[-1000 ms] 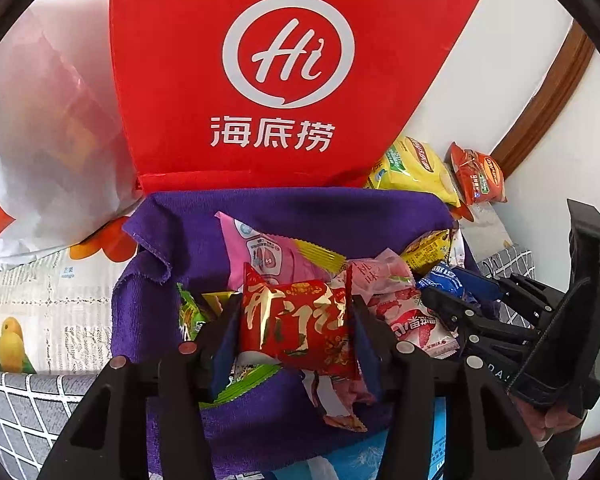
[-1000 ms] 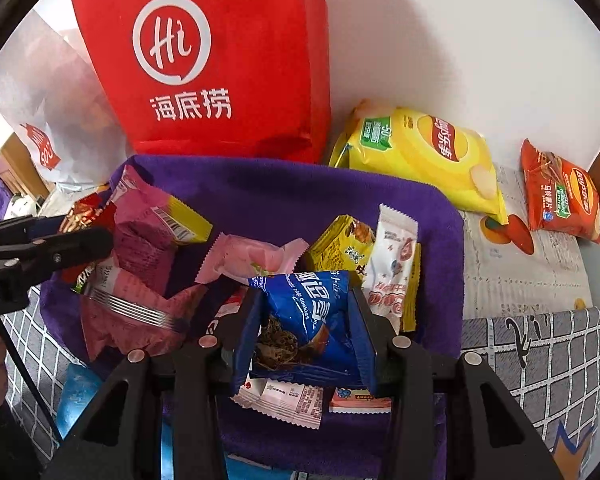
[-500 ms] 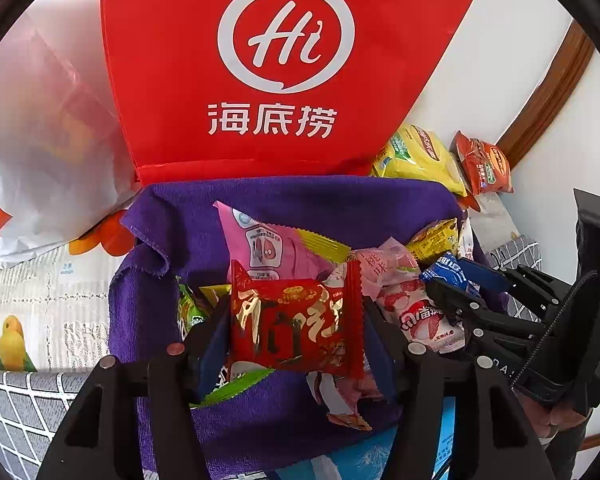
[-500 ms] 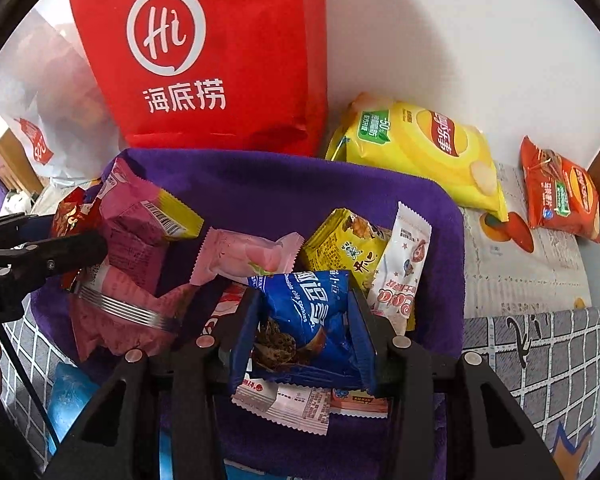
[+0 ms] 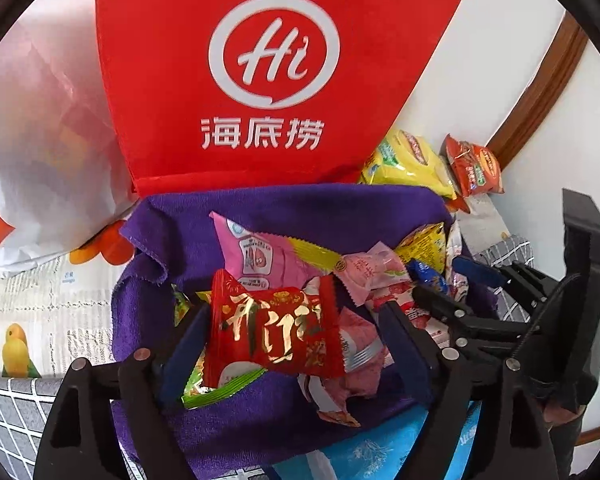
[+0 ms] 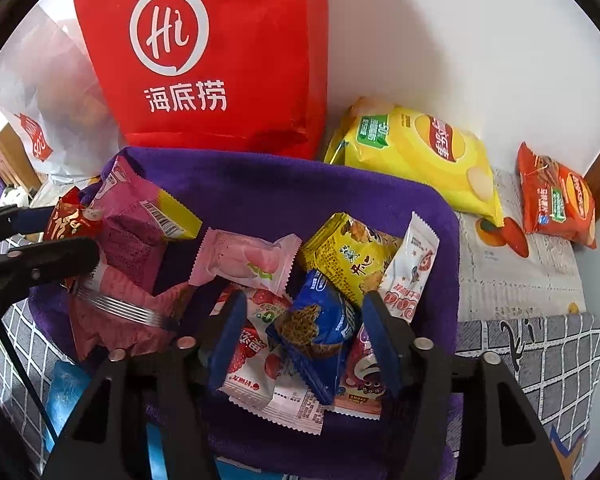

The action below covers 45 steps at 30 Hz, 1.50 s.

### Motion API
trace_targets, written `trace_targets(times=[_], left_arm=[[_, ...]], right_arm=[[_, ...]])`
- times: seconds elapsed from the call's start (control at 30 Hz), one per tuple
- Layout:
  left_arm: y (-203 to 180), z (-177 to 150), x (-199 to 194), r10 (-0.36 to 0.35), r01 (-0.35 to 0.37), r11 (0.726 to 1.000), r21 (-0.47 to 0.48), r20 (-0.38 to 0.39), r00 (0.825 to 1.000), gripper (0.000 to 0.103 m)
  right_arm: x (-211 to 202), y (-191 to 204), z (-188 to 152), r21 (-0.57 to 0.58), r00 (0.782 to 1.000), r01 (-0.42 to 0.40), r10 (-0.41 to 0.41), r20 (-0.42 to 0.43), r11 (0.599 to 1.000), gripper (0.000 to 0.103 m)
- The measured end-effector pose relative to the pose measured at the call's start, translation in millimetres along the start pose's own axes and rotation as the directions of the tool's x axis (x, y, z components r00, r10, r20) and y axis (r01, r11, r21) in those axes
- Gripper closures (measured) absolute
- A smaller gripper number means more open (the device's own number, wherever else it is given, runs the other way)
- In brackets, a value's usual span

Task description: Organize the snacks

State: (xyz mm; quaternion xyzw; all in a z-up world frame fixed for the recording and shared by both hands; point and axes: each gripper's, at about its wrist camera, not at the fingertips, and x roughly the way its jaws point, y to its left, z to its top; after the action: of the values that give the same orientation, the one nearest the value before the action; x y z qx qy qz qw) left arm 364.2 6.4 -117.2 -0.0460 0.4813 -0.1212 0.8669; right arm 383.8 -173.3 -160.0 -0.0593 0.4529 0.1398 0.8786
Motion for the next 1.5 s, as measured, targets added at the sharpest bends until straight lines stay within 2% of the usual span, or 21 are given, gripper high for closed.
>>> trace_targets(times=[0.07, 0.17, 0.33, 0.47, 0.67, 0.77, 0.9, 1.07, 1.17, 1.37, 1.5], left_arm=[[1.1, 1.3, -5.8, -0.002, 0.002, 1.0, -0.006, 0.012, 1.0, 0.013], [3.4, 3.0, -14.9, 0.023, -0.022, 1.0, -0.018, 0.044, 0.999, 0.012], [5.2, 5.0, -26.3, -0.018, 0.02, 0.999, -0.03, 0.048, 0.999, 0.011], [-0.2, 3.7, -38.5, -0.02, 0.021, 0.999, -0.024, 0.048, 0.999, 0.01], [-15.2, 0.5, -61.5, 0.012, -0.012, 1.0, -0.008, 0.048, 0.999, 0.01], [-25.6, -4.9, -81.0, 0.029, -0.029, 1.0, 0.005, 0.077, 0.997, 0.01], [-40.6, -24.8, -103.4, 0.017, -0.02, 0.999, 0.036, 0.092, 0.996, 0.01], [-57.5, -60.2, -135.2, 0.087, -0.096, 0.994, 0.055, 0.157, 0.984, 0.004], [-63.7, -81.7, -150.0, 0.078, -0.086, 0.995, 0.046, 0.161, 0.984, 0.004], [-76.3, -131.7, -178.4, 0.103, -0.11, 0.994, 0.026, 0.192, 0.976, 0.003], [-82.1, -160.3, -192.5, 0.126, -0.132, 0.991, 0.016, 0.211, 0.969, 0.003]], right_arm=[[-2.1, 0.3, 0.2, 0.003, 1.0, -0.014, 0.014, 0.005, 1.0, 0.039], [-7.9, -1.8, 1.6, 0.03, 0.999, -0.046, 0.045, 0.023, 0.998, 0.033], [-25.9, -6.2, 6.2, 0.074, 0.992, -0.103, 0.097, 0.081, 0.992, 0.025], [-47.7, -5.2, 7.3, 0.09, 0.991, -0.074, 0.064, 0.117, 0.993, 0.024], [-82.6, -8.4, -4.2, 0.146, 0.994, -0.048, 0.033, 0.103, 0.988, 0.024], [-103.7, -8.8, -13.7, 0.171, 0.993, -0.024, 0.004, 0.114, 0.985, 0.024], [-132.6, -7.0, -31.8, 0.192, 0.991, -0.013, -0.013, 0.134, 0.981, 0.024], [-160.2, -4.3, -57.0, 0.226, 0.989, -0.024, -0.009, 0.147, 0.974, 0.024], [-180.6, 2.3, -76.7, 0.234, 0.986, -0.017, -0.023, 0.168, 0.972, 0.023], [-221.2, 17.8, -119.6, 0.214, 0.971, 0.048, -0.096, 0.218, 0.976, 0.003], [-240.8, 20.4, -146.6, 0.226, 0.965, 0.065, -0.12, 0.235, 0.972, 0.001]])
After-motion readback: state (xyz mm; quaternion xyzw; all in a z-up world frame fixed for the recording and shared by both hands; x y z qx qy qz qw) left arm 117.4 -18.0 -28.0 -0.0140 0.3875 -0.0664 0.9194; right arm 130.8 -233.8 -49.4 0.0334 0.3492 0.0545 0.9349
